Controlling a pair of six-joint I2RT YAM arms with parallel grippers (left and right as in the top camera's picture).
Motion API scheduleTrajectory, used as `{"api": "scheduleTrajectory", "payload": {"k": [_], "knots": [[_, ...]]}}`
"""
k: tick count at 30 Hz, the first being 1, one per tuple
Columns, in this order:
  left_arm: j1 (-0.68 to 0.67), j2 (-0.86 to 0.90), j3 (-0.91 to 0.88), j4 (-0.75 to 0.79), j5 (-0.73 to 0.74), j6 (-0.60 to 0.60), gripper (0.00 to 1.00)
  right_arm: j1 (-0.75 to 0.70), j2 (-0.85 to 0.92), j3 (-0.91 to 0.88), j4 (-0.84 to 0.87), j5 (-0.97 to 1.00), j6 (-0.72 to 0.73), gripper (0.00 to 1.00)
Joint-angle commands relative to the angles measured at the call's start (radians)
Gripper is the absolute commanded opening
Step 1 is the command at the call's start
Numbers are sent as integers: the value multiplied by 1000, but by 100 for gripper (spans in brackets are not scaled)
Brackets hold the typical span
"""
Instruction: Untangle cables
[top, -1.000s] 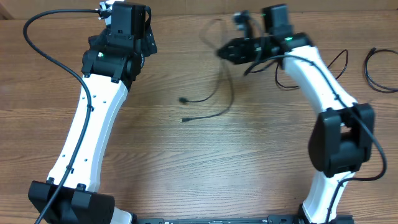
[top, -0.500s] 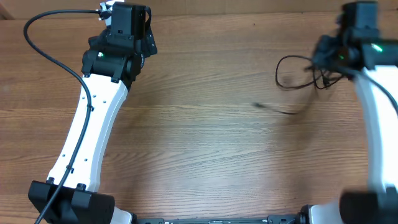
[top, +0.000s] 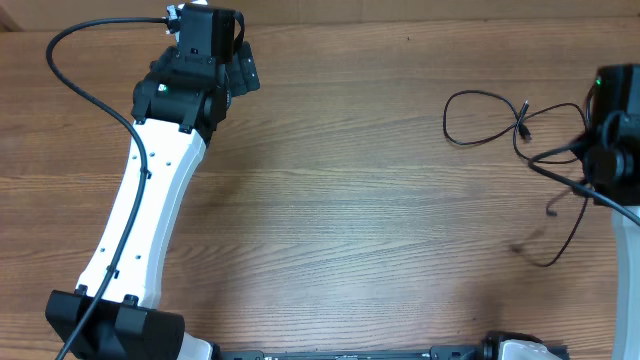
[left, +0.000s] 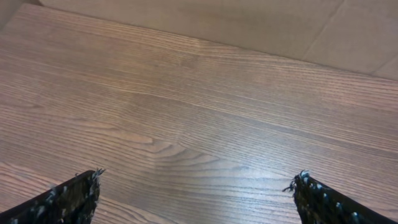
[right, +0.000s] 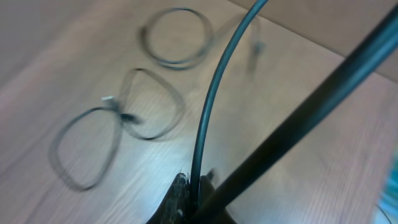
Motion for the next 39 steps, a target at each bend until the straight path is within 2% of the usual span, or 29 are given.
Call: {"api": "scheduleTrajectory", "payload": {"k": [1,4,10,21,26,31,39], "knots": [[-5,-1,16,3,13,11,100,-115,-31,-118,7,39,113,4],[-5,-1,16,4,14,10,100,-216,-58,-238,86,-20,111,4],[-7,-1,16,1,19,10,100,-451,-77,-465,383,-336,2,4],[-6,-1,16,2,70,10,100,-816,-40,-791,709,-491,2,4],[-6,-1,16,1,102,10,100,-886,36,-886,889,-517,14,4],[-6,-1,16,1,128,10,100,-914,166,-905,1029,-505,13,4],[-6,-1,16,1,129,10,100,-962,345,-904,1135,-505,13,4]]}}
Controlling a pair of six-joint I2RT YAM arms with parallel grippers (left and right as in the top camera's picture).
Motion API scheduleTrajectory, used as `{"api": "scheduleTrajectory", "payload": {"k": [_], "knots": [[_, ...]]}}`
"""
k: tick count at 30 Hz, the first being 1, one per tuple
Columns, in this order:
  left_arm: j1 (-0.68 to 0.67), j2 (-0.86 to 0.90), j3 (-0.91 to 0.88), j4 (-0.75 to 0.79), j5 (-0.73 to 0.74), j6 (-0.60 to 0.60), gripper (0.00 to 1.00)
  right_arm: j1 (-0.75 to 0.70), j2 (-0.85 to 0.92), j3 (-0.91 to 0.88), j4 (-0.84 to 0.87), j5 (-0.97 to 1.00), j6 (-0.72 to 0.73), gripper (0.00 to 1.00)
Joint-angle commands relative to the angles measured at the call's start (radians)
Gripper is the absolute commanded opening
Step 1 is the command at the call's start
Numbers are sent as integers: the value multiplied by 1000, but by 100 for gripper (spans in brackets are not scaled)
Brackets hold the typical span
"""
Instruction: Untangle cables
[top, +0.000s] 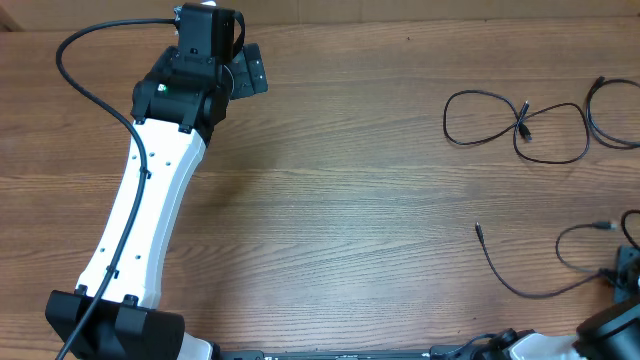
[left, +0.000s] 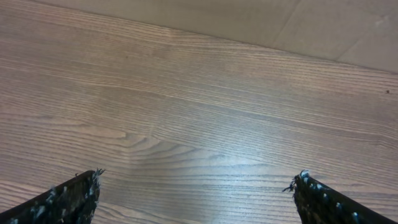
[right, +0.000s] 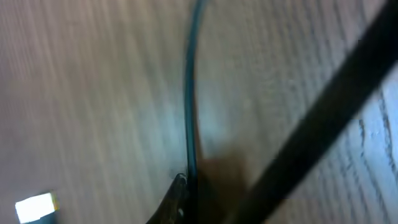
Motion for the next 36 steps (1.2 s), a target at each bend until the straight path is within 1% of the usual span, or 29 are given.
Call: {"api": "scheduleTrajectory", "payload": {"k": [1,2,3,4,5,6,9,10,12,15,17,19,22,24,26,27,29,30,32,36], "knots": [[-6,-1,15,1,11,9,100,-14,51,-10,17,6,3,4],[-6,-1,15,1,11,9,100,-14,52,-9,22,0,3,9],[-6,-1,15,1,11,9,100,-14,52,-9,29,-24,3,36],[-6,-1,15,1,11,9,100,-14,52,-7,37,-76,2,90],[-6,-1,15,1,11,9,100,-14,52,-3,40,-135,-2,100],[-6,-1,15,1,11,9,100,-14,52,5,43,-218,-18,100],[-6,-1,15,3,11,20,99,-1,39,44,35,-475,-127,100],[-6,-1,15,5,11,33,99,6,29,53,26,-517,-154,100],[-6,-1,15,4,11,54,100,24,-18,69,-13,-536,-182,100],[-6,-1,15,-3,11,54,100,41,-122,75,-66,-524,-185,100],[-6,-2,15,-3,11,53,99,42,-229,75,-100,-525,-184,100],[-6,-2,15,-3,11,54,99,42,-422,76,-148,-524,-172,100],[-6,-2,15,-3,11,54,100,42,-608,80,-201,-525,-149,100],[-6,-2,15,-3,11,54,100,43,-617,135,-337,-526,-129,100],[-6,-2,15,-6,11,81,100,44,-602,175,-449,-534,-167,100],[-6,-2,15,-10,11,97,99,45,-602,180,-476,-552,-201,100],[-6,-3,16,-22,10,117,99,51,-604,183,-506,-668,-340,100],[-6,-3,15,-26,10,125,100,51,-603,183,-516,-701,-369,100],[-6,-3,16,-32,9,133,100,51,-607,183,-540,-716,-387,100],[-5,-3,16,-35,7,133,100,51,-609,183,-552,-634,-386,100]]}}
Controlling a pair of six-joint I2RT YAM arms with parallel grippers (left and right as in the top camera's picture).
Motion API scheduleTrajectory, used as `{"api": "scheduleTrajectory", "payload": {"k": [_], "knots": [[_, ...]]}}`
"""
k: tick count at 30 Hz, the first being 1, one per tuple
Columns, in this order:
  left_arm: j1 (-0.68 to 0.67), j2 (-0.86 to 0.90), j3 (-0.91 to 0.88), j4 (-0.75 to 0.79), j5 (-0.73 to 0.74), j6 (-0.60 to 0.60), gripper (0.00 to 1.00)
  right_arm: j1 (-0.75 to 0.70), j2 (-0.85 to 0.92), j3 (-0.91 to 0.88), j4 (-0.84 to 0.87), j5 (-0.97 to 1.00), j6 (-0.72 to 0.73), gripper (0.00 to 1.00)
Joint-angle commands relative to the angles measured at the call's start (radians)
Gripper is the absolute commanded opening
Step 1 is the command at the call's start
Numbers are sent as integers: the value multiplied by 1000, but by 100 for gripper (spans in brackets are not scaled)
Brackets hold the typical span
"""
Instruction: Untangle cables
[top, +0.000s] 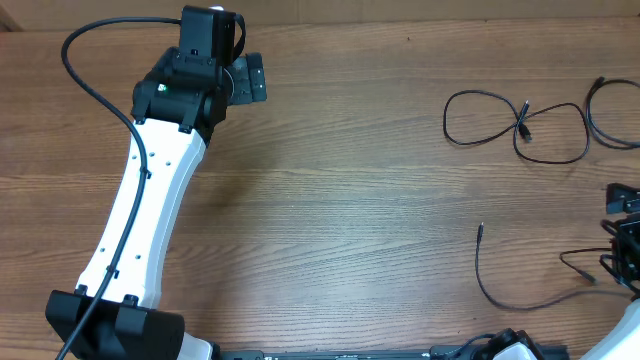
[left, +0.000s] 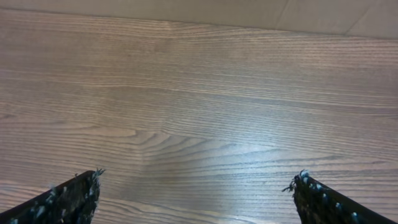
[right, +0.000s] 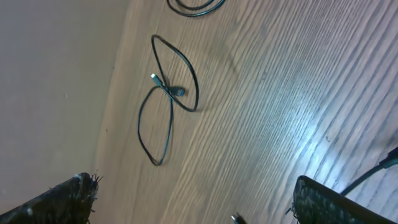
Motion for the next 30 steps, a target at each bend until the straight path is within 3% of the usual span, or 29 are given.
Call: {"api": "scheduleTrajectory", "payload": {"k": [1,6,8,13,20,28,29,30], "knots": [[-5,-3,16,-2,4,27,100,5,-8,12,5,61,-51,100],[-5,-3,16,-1,4,34,100,2,70,12,26,371,90,100],[-5,-3,16,-1,4,34,100,1,161,12,48,501,212,100],[-5,-3,16,-1,4,34,100,7,368,13,108,737,359,100],[-5,-2,16,7,55,32,99,9,649,17,118,738,333,100],[-5,-2,16,6,79,33,100,11,684,31,105,738,330,100],[-5,-2,16,6,79,33,100,11,684,31,105,738,330,88],[-5,-2,16,6,79,33,100,11,684,31,105,736,330,24]]}}
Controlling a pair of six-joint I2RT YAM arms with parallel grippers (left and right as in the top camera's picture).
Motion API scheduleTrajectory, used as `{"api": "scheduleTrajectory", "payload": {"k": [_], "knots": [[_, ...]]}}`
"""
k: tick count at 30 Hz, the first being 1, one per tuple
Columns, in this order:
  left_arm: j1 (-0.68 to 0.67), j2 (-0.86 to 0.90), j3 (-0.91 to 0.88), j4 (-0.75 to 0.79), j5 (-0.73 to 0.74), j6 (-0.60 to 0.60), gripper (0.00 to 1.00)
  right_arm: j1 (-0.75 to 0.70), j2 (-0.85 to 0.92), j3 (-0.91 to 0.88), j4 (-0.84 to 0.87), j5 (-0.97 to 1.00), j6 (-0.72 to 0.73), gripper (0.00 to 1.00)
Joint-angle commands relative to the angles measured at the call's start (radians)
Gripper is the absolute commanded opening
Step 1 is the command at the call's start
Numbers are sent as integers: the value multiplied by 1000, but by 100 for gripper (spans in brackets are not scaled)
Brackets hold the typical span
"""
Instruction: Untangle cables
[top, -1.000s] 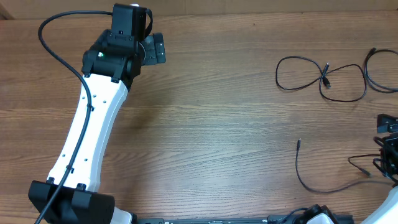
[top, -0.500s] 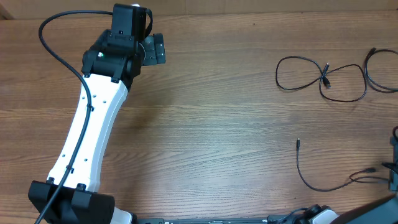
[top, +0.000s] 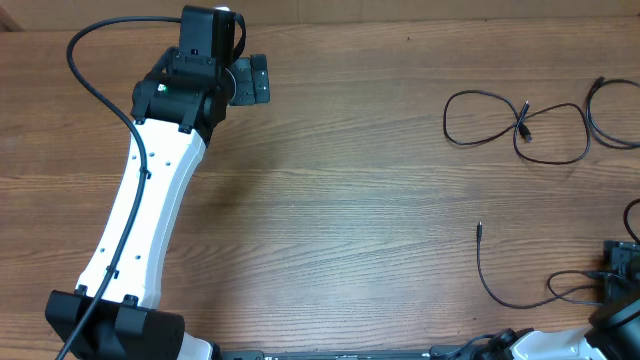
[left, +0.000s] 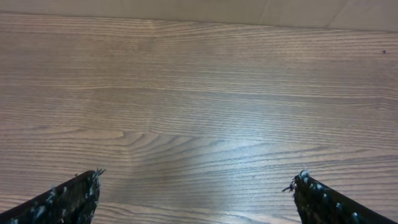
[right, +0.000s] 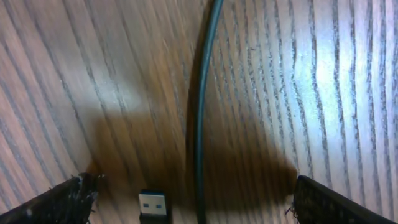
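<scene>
Thin black cables lie on the right of the wooden table (top: 380, 200). A double-looped cable (top: 515, 122) rests at the back right, with another cable (top: 608, 112) beside it at the edge. A third cable (top: 500, 285) lies apart at the front right and runs to my right gripper (top: 620, 268). In the right wrist view that gripper (right: 196, 186) is open, close over the table, with the cable (right: 205, 93) and a USB plug (right: 152, 204) between its fingers. My left gripper (top: 250, 80) is open at the back left; its wrist view (left: 199, 177) shows only bare wood.
The left arm's white link (top: 150, 210) crosses the left side of the table from the front edge to the back. A pale wall (left: 186, 9) borders the table's far edge.
My right gripper, still open, has dropped from the right edge toward the front right corner and now sits low over the cable and its USB plug. The front cable's right end has shifted.
My right gripper held a cable among the loops at the back right. Then it was at the front right corner, with that cable lying apart from the others. Then it stood open above the table, and now it is down over the cable. My left gripper stayed open, turning slightly.
</scene>
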Motion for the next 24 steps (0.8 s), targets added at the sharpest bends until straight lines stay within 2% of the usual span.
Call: {"api": "scheduleTrajectory", "payload": {"k": [1,2,3,4,5,6,17,24], "knots": [[-6,-2,15,2,20,11,100,5,12,17,-3,17,0,4],[-5,-2,15,3,20,11,99,5,12,17,-2,11,0,4],[-6,-2,15,3,20,11,99,5,12,17,-2,10,0,11],[-6,-2,15,3,20,11,100,5,12,17,-2,7,0,49],[-5,-2,15,3,20,11,100,5,12,18,-2,3,0,83],[-6,-2,15,3,20,10,99,5,12,20,-4,-7,-1,100],[-5,-2,15,2,20,11,100,14,-6,80,-112,19,-3,100],[-6,-2,15,3,20,11,100,106,-206,82,-185,128,39,100]]}}
